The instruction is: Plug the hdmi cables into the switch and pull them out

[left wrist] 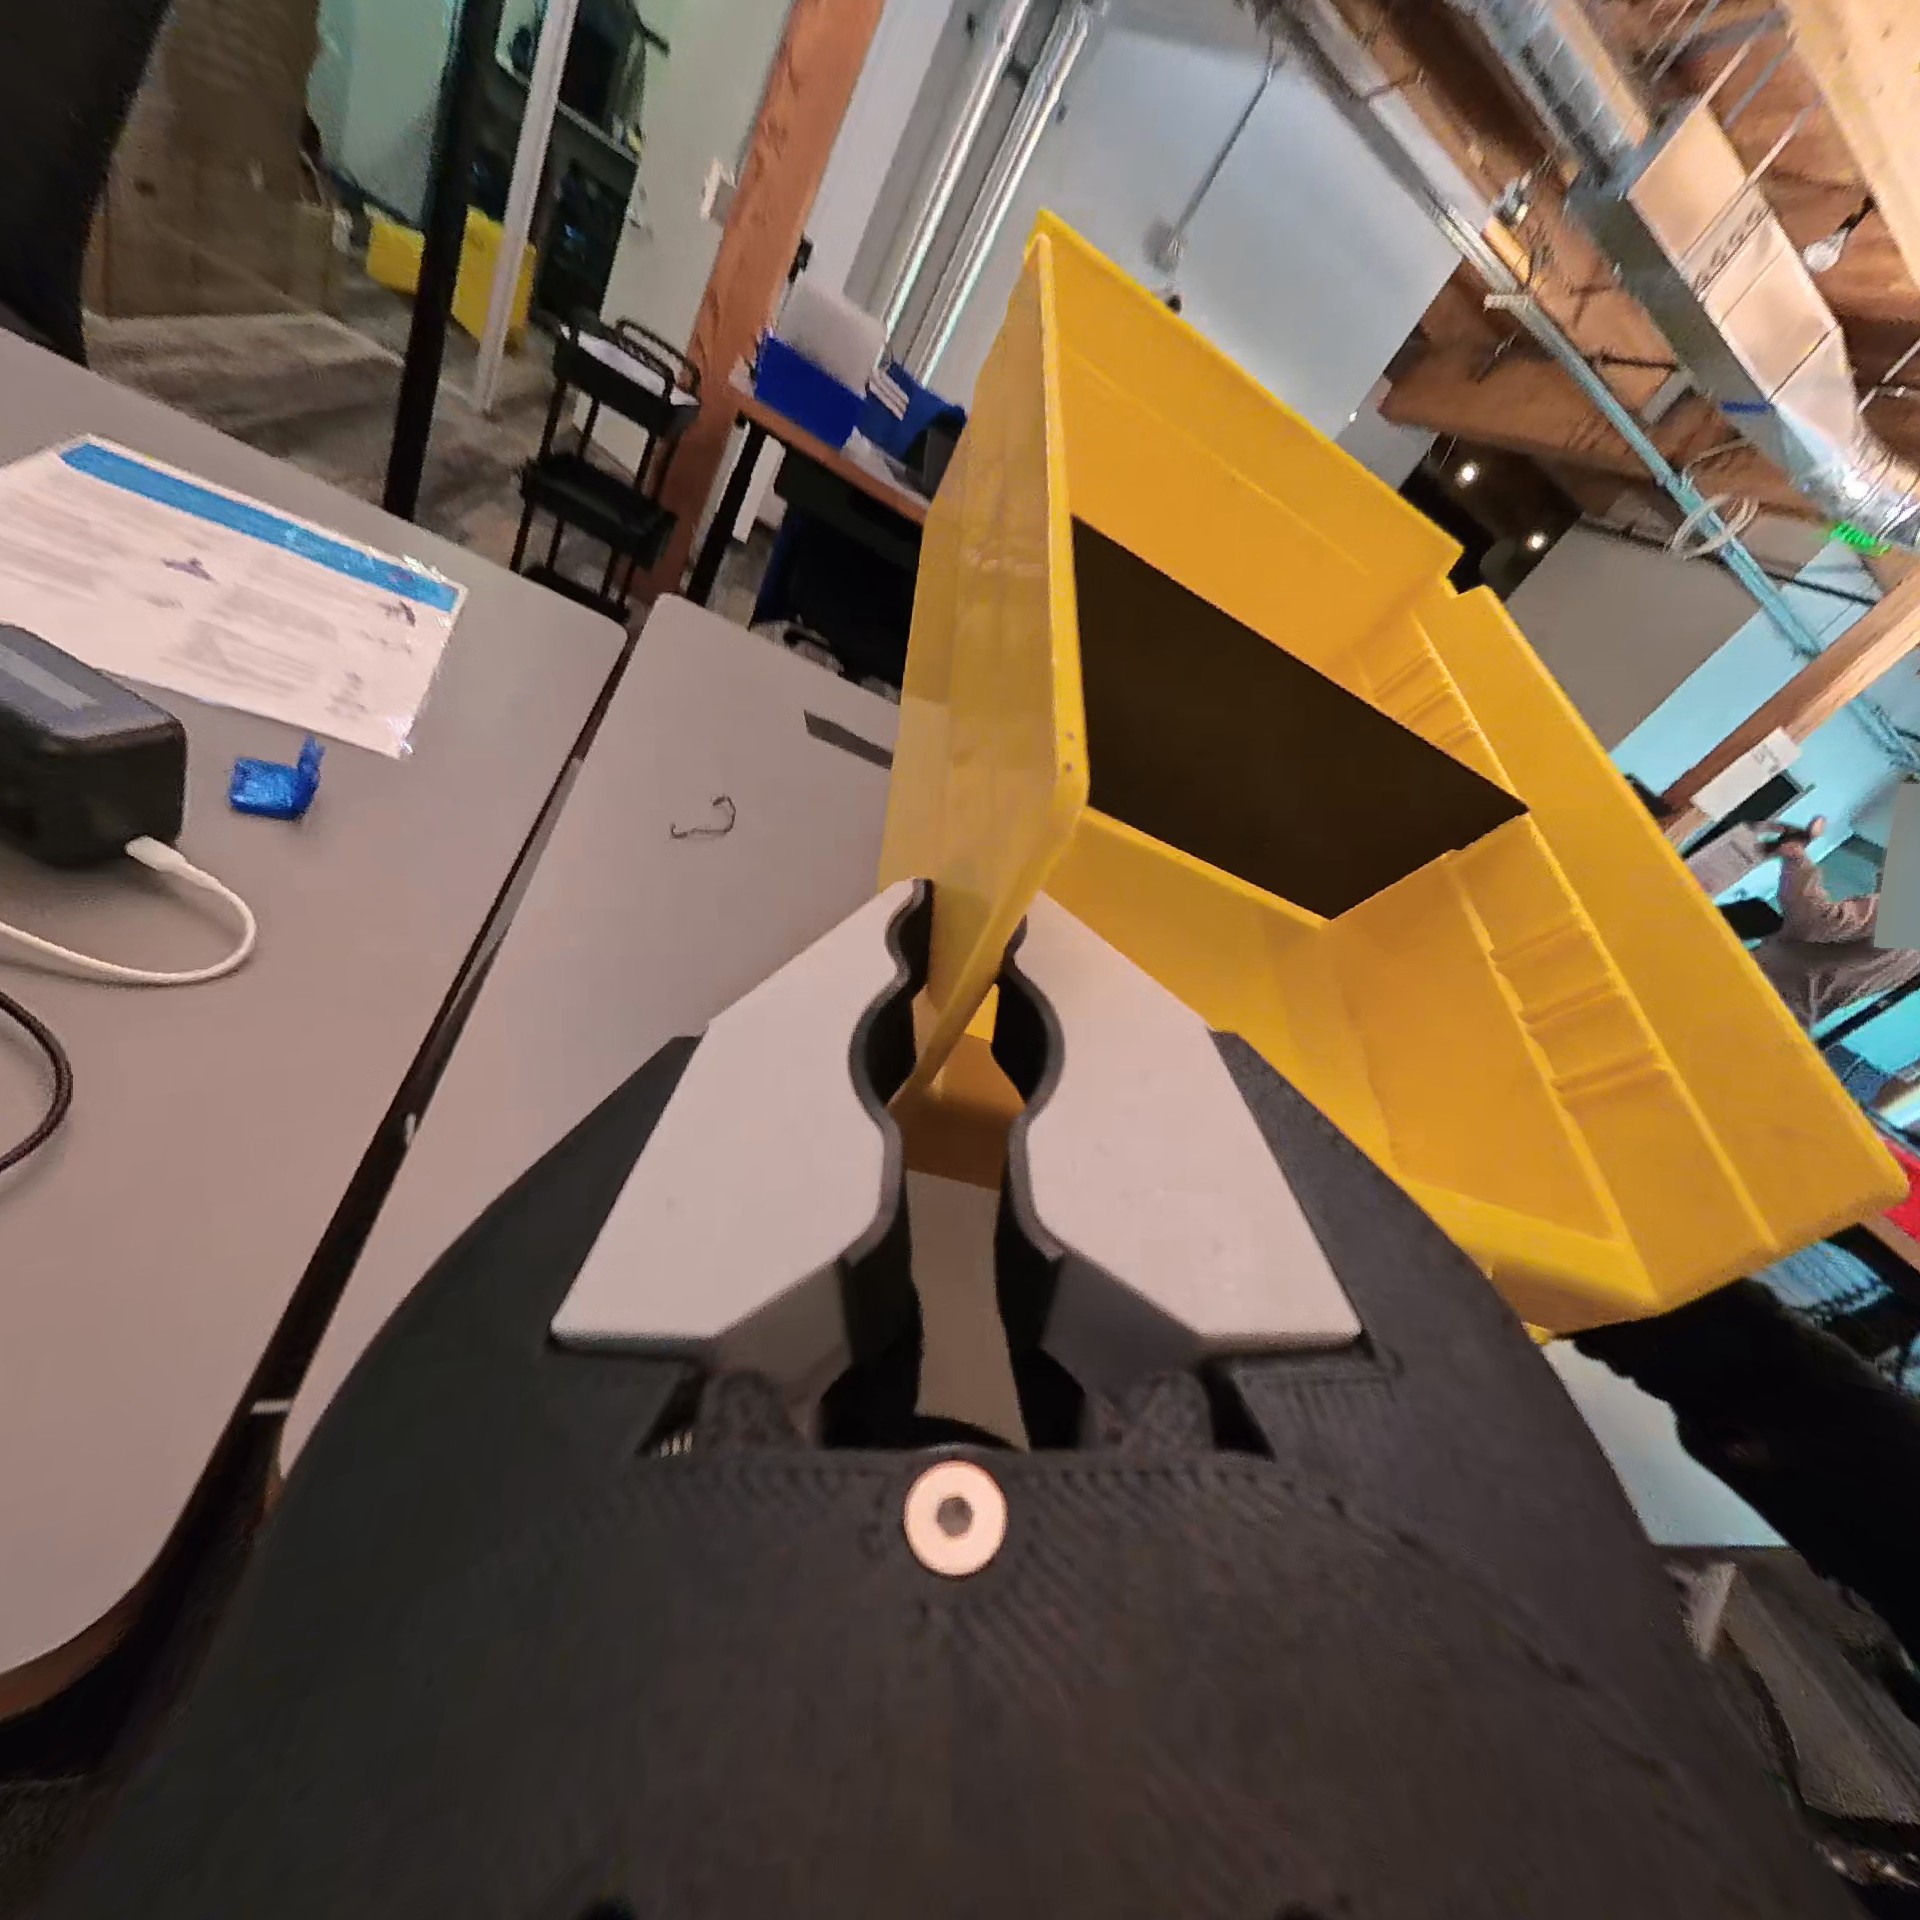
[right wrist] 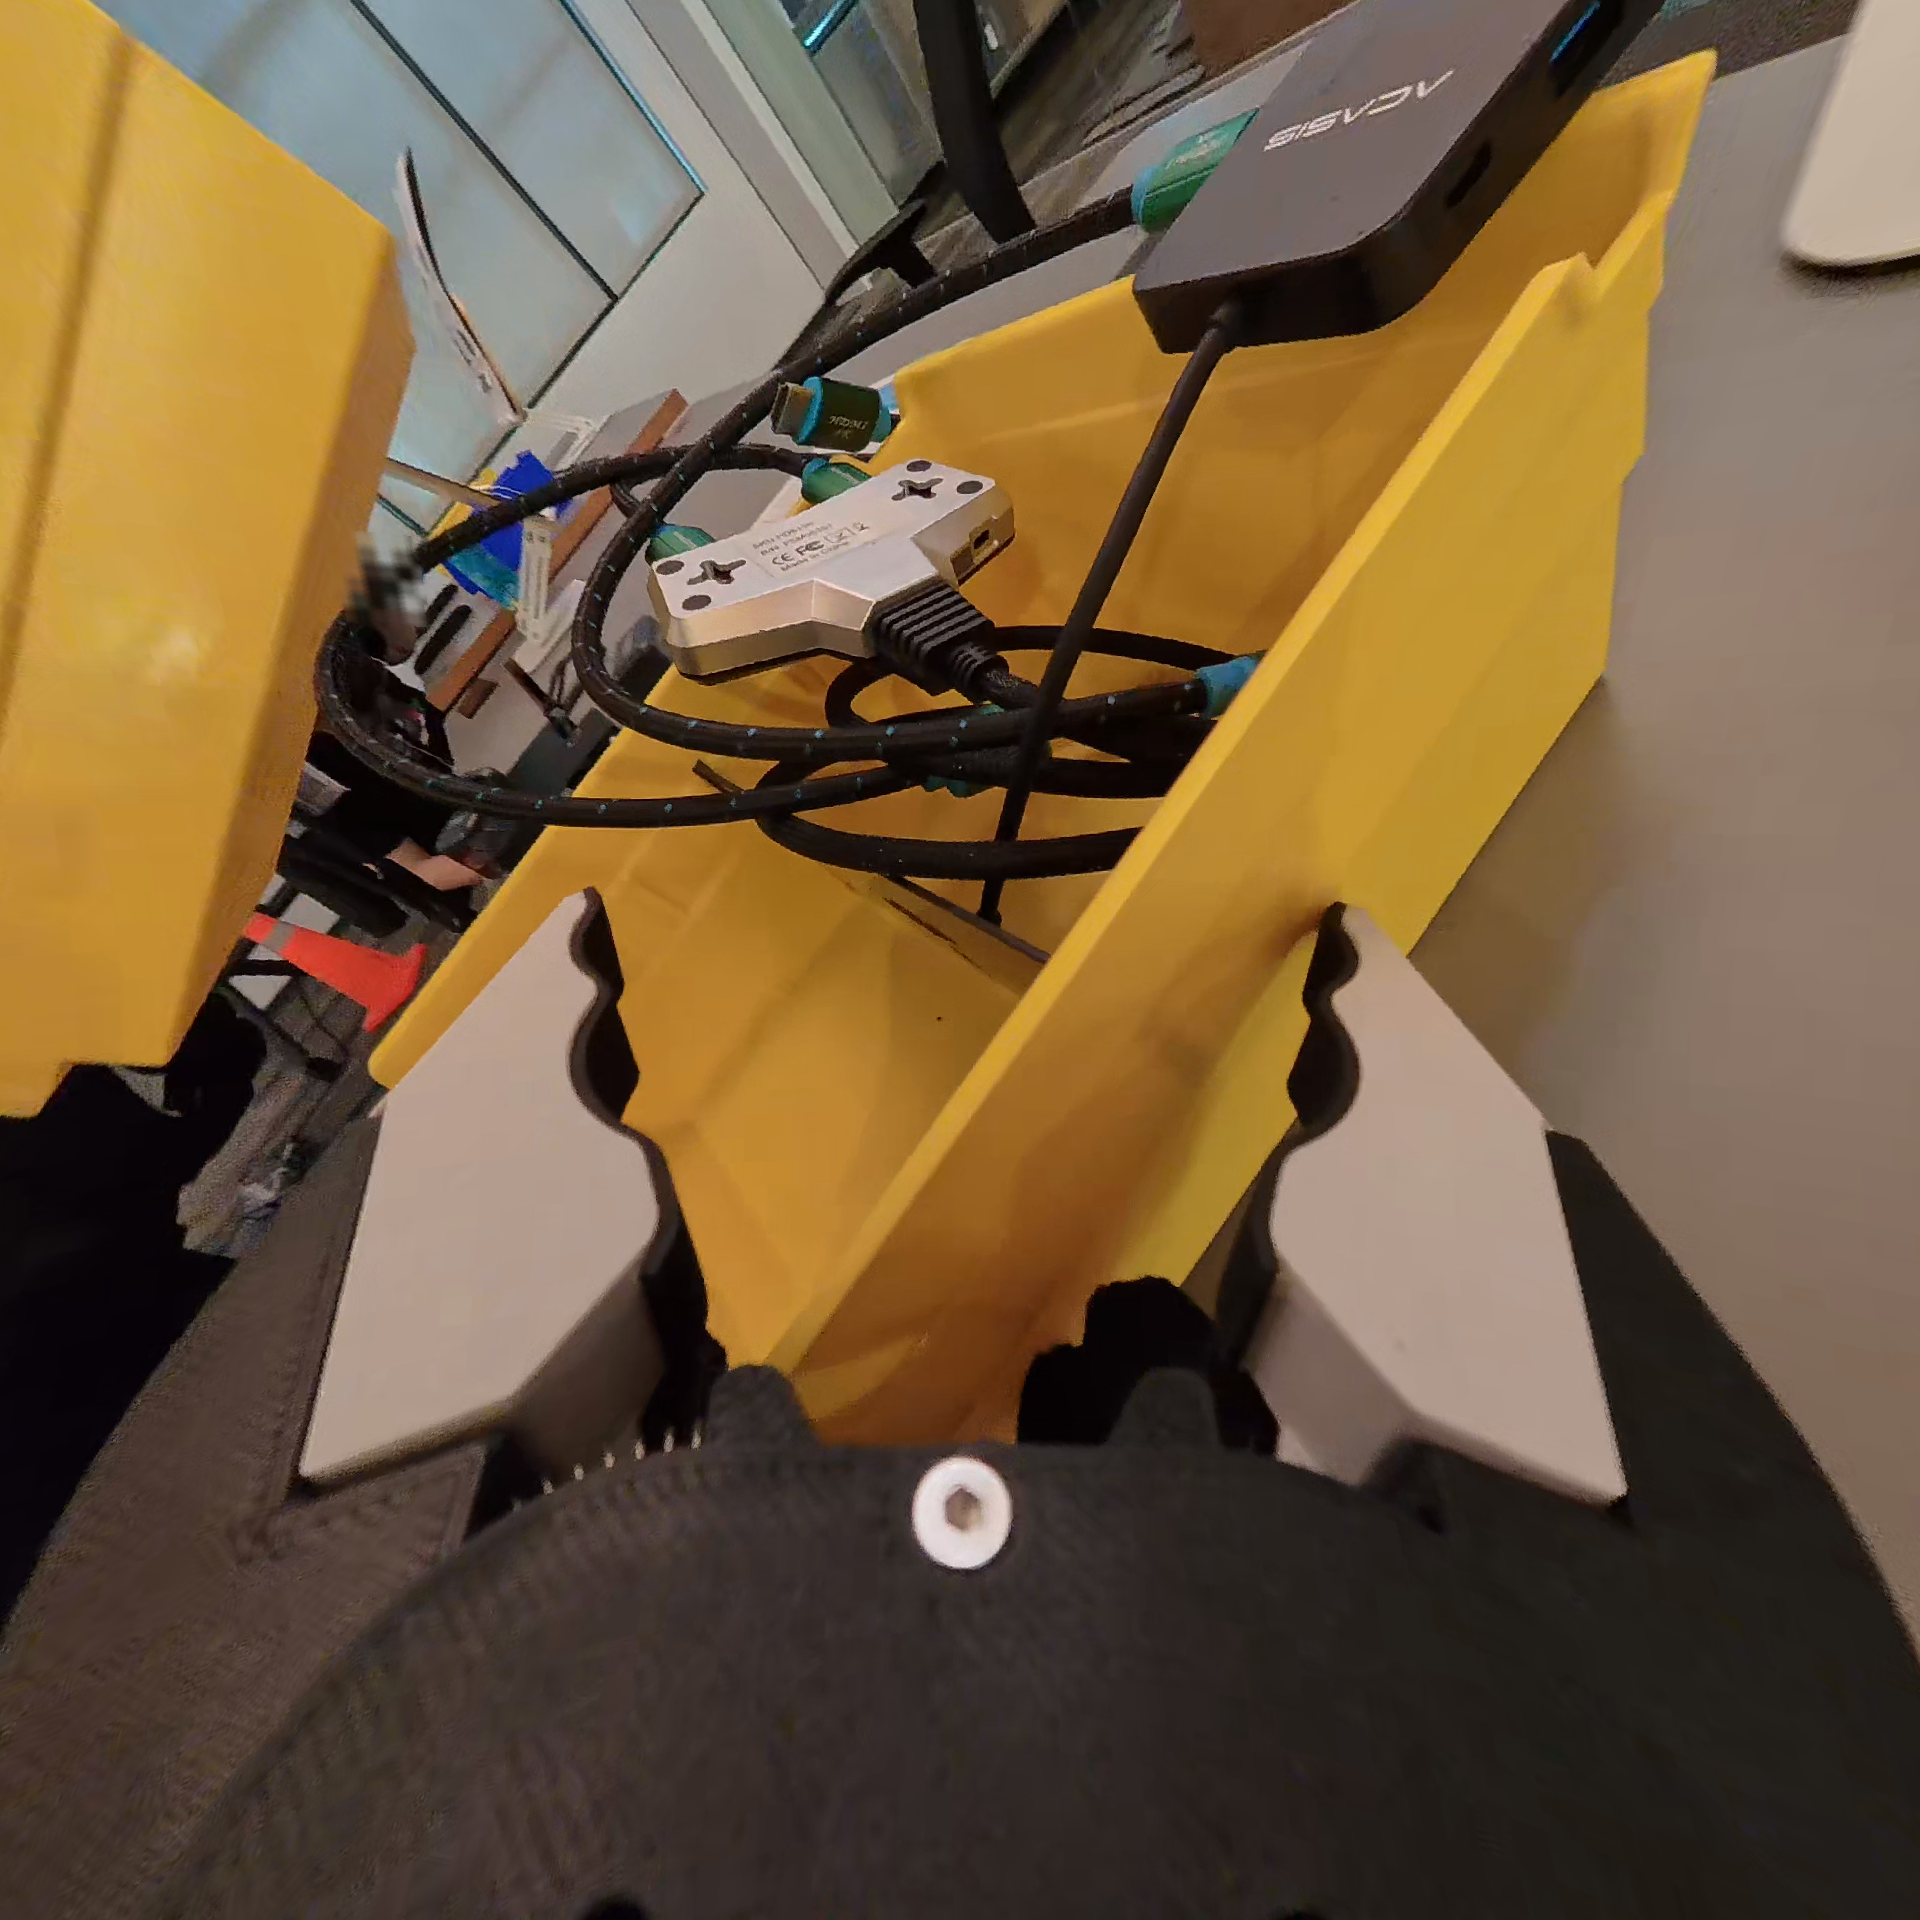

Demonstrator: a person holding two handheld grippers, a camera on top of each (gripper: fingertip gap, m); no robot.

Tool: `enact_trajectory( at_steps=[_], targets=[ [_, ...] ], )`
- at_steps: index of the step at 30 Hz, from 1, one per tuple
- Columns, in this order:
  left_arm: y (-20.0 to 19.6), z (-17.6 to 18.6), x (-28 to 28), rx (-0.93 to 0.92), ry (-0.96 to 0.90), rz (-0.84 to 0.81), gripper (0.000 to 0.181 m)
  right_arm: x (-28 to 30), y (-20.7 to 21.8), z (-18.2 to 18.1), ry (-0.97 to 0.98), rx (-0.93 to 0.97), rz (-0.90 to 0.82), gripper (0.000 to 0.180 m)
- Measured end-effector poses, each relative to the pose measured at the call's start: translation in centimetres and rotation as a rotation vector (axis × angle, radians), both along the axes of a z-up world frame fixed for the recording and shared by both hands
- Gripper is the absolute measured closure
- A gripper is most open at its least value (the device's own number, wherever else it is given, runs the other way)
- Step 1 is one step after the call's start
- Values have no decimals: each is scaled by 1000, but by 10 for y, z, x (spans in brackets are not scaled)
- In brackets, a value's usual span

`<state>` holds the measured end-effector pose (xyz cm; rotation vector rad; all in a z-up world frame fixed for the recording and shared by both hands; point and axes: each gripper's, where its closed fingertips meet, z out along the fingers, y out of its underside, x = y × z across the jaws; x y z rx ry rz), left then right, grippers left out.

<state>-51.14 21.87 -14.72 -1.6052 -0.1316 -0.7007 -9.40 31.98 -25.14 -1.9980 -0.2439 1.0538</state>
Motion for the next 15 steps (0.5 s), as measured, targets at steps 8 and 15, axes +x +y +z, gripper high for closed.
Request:
enact_trajectory(
  at_steps=[8,15],
  targets=[
    [-21,19,-10,59,-25,30,175,-89,21,4,80,-3,76,44],
    [-26,30,3,72,-3,16,174,-156,28,2,115,-29,180,40]
  ],
)
